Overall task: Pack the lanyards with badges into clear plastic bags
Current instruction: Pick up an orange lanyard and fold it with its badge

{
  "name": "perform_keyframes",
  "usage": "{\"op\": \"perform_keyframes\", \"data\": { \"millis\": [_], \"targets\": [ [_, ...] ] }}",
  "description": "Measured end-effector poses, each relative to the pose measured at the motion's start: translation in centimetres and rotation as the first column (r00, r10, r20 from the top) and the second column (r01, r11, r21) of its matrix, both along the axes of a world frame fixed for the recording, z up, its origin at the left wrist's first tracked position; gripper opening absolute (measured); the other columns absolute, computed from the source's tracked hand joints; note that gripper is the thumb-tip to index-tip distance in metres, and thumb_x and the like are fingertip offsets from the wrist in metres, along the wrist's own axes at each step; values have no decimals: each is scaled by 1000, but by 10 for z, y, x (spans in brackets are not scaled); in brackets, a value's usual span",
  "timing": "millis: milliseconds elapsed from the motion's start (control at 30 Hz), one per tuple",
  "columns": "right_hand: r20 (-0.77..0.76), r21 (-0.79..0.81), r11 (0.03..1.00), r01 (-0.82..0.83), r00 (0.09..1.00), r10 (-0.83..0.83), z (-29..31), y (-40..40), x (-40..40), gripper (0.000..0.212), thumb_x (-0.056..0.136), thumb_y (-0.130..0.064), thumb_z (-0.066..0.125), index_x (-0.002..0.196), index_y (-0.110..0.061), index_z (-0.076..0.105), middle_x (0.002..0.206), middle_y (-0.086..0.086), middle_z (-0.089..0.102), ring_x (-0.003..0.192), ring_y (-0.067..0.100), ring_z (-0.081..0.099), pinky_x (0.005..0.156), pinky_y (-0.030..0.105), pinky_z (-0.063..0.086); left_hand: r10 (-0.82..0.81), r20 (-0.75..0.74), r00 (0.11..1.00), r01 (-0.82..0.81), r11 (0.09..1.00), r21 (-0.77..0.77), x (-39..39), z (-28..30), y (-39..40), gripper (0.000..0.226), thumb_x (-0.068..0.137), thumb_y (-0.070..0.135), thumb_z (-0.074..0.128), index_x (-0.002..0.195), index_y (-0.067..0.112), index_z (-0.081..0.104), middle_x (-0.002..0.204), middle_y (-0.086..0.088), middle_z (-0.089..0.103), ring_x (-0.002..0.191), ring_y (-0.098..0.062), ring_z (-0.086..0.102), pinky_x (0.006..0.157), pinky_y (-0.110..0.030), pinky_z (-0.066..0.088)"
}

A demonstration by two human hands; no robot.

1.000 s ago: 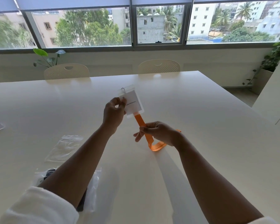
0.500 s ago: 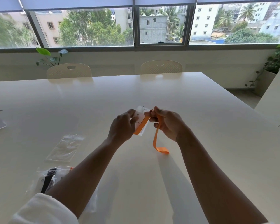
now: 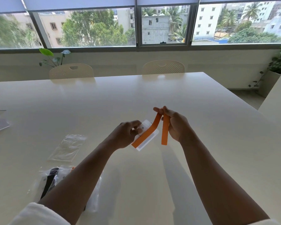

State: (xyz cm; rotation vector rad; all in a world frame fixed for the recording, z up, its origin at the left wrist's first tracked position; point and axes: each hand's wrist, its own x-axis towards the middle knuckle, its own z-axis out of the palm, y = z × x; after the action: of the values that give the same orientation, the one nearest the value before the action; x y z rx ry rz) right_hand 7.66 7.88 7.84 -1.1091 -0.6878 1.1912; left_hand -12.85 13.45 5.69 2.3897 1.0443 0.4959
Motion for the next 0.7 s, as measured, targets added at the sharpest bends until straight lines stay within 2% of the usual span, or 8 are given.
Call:
{"op": "perform_keyframes", "data": {
  "millis": [33, 133, 267, 367, 433, 500, 567, 700],
  "targets": [
    [9, -12, 1000, -9, 1000, 9, -4, 0, 0, 22, 99, -26, 51, 93, -13, 68, 111, 0, 74, 118, 21, 58, 105, 39, 39, -34, 17, 999, 35, 998, -49, 0, 2, -1, 7, 100, 27, 53, 107, 28, 56, 115, 3, 64, 100, -20, 66, 85, -32, 57],
    [-14, -52, 998, -29, 999, 29, -13, -2, -5, 24, 98, -28, 53, 88, -14, 70, 110, 0, 74, 112, 23, 61, 103, 44, 43, -78, 132, 988, 100, 980, -174, 3, 10, -6, 12, 100, 29, 54, 93, 37, 59, 102, 12, 66, 92, -11, 65, 79, -21, 53],
    [38, -169, 985, 15, 999, -8, -21, -5, -17, 18, 95, -20, 58, 96, -8, 72, 100, 10, 73, 103, 31, 67, 96, 47, 51, 6, 299, 954, 74, 964, -257, 8, 12, -7, 13, 99, 36, 54, 97, 27, 64, 90, 8, 68, 77, -13, 60, 68, -23, 50],
    [149, -190, 981, -33, 987, 62, -23, -7, -26, 23, 97, -11, 49, 95, -12, 72, 106, 15, 72, 102, 33, 68, 96, 49, 52, 141, 427, 893, 22, 935, -355, 15, 11, -11, 17, 100, 33, 52, 107, 21, 62, 86, 6, 64, 57, 0, 54, 54, -11, 41],
    [186, -175, 979, -101, 974, 133, -25, -8, -29, 23, 98, -13, 49, 99, -14, 72, 112, 16, 70, 105, 34, 67, 97, 48, 51, 227, 498, 837, -1, 911, -413, 17, 10, -11, 20, 101, 29, 51, 114, 17, 60, 101, 2, 66, 62, 4, 61, 55, -10, 43],
    [215, -162, 974, -157, 958, 190, -27, -8, -28, 20, 96, -16, 54, 102, -15, 73, 112, 15, 71, 108, 32, 65, 100, 46, 50, 275, 523, 807, -4, 888, -461, 19, 8, -10, 20, 102, 30, 49, 118, 21, 57, 111, 1, 66, 79, -4, 66, 60, -14, 48],
    [237, -155, 969, -192, 945, 225, -29, -8, -25, 18, 96, -17, 56, 103, -16, 73, 110, 14, 71, 105, 30, 65, 99, 41, 49, 321, 532, 783, 2, 855, -518, 20, 7, -10, 17, 103, 31, 46, 117, 25, 54, 108, 3, 67, 90, -12, 66, 65, -17, 52],
    [314, -150, 958, -244, 907, 280, -30, -12, -23, 11, 91, -16, 65, 100, -20, 69, 94, 5, 69, 91, 19, 55, 83, 32, 41, 431, 557, 710, -69, 830, -554, 21, 7, -4, 24, 104, 33, 45, 125, 25, 52, 111, 3, 66, 98, -16, 64, 72, -22, 53]
  ]
}}
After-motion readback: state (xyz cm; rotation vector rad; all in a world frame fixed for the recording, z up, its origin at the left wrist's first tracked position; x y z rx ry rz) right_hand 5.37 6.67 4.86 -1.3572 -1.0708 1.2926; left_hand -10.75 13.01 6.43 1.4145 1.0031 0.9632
